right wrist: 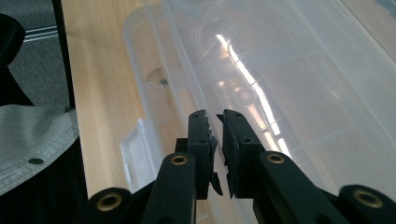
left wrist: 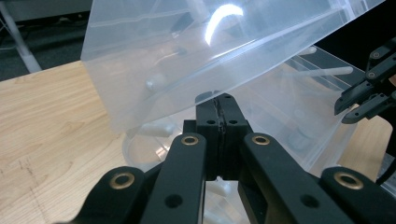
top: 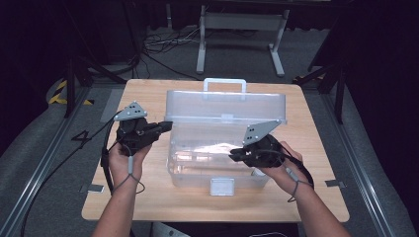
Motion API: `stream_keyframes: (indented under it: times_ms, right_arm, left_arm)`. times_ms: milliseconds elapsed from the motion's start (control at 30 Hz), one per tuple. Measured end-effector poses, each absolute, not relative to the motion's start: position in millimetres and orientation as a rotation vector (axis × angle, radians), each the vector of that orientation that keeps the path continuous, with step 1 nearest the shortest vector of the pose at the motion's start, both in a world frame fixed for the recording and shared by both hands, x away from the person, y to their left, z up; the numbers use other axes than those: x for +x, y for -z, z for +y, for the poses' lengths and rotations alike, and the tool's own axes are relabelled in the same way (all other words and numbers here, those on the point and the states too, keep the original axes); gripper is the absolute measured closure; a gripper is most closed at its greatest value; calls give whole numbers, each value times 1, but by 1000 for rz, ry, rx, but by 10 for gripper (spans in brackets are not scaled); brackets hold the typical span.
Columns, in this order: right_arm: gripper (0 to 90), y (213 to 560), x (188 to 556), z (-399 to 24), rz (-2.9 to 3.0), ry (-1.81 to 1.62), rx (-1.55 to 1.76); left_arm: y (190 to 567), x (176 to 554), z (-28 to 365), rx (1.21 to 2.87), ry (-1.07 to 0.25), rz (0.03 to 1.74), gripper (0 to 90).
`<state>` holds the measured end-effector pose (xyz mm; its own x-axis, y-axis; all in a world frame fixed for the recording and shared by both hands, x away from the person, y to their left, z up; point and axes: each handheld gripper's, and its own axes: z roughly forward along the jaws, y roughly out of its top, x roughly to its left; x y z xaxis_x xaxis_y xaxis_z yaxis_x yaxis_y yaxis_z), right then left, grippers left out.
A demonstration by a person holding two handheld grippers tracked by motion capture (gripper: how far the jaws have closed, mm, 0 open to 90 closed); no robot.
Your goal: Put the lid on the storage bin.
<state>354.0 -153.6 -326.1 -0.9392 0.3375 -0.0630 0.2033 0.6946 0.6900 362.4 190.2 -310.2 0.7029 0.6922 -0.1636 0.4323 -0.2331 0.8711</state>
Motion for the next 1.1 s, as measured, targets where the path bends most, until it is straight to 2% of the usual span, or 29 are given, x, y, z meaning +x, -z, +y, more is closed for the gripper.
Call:
stream_keyframes:
  times_ms: [200,233,333,800,1100]
  right_arm:
    - [831,323,351,-159,2704,-1092,437]
    - [873,320,349,-164,2686,-1127,436]
    - [900,316,347,-172,2659,-1165,442]
    - [900,314,345,-221,2451,-1458,642]
    - [882,313,353,-259,2424,-1469,814]
  left_arm:
    - [311,361,190,1884,-314,870,895]
    - [311,362,190,1888,-311,866,895]
    - [312,361,190,1896,-312,864,896]
    - [314,361,189,1913,-304,851,895]
    - [316,361,188,1929,-298,841,894]
